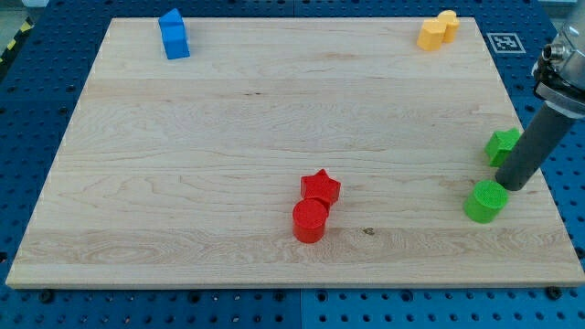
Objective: Move the green star vertically above the green circle
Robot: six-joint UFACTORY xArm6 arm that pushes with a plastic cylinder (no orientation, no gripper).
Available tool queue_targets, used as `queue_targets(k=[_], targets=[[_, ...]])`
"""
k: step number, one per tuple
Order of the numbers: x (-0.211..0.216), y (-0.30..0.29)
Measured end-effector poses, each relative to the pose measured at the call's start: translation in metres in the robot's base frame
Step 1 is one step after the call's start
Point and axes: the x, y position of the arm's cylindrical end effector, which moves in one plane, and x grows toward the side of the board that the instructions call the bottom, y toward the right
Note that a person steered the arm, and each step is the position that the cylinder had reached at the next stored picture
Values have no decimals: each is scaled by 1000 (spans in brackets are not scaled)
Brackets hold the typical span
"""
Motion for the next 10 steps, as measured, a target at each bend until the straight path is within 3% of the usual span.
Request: queue_targets(k=[3,6,7,9,10], targets=[[-2,42],[-69,9],[-74,8],[-30,18],[-48,-18]])
